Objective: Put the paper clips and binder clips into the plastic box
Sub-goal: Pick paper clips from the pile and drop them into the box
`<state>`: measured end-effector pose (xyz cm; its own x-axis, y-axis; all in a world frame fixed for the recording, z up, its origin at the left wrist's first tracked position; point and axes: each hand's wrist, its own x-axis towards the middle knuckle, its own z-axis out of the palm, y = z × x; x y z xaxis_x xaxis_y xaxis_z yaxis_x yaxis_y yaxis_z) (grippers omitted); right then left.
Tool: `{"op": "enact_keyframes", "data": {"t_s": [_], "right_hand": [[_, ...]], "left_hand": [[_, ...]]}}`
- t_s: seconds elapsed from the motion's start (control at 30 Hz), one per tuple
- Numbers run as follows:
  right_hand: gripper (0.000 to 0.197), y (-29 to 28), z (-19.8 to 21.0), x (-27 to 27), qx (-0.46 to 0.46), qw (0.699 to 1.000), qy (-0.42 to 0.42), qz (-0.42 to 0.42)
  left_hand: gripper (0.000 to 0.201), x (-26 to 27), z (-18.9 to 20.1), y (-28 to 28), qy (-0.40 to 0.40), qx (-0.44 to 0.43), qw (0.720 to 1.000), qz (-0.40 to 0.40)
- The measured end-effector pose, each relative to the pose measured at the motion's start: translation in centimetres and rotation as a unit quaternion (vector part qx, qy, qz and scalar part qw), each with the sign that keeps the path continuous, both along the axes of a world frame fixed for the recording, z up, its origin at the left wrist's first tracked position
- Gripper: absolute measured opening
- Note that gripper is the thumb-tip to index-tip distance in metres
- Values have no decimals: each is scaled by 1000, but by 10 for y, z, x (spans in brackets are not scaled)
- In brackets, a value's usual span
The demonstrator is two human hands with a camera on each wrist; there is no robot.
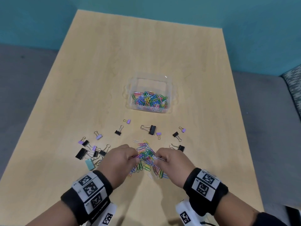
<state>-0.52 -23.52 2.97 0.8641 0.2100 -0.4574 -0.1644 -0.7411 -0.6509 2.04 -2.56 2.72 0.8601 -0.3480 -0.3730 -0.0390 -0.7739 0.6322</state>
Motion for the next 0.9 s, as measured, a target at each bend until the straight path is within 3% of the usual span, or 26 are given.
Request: {"op": "enact_keyframes", "data": {"t_s": [0.13,0.23,0.33,0.4,0.57,0.63,0.73,0.9], "right_hand": [[12,-9,15,21,102,993,19,-61],[11,-16,27,56,96,991,-54,-75],[14,-22,41,103,8,986,-155,-64],[16,-22,47,132,-59,976,-202,-46],[18,-14,46,174,-141,975,-172,-7],[27,-16,44,169,-156,973,-170,-3],[20,-20,42,134,-130,969,-210,-2],[24,-9,14,38,-167,968,-101,157]], "left_hand": [[7,22,24,4,23,-112,992,45],[14,59,42,-2,-18,-130,990,60],[5,108,48,-15,-118,-85,988,44],[11,139,48,-25,-157,-36,987,27],[23,176,40,-48,-138,64,988,-18],[33,170,35,-44,-120,74,990,-23],[35,141,30,-25,-134,42,990,-3],[27,55,1,-5,-133,56,982,-118]]}}
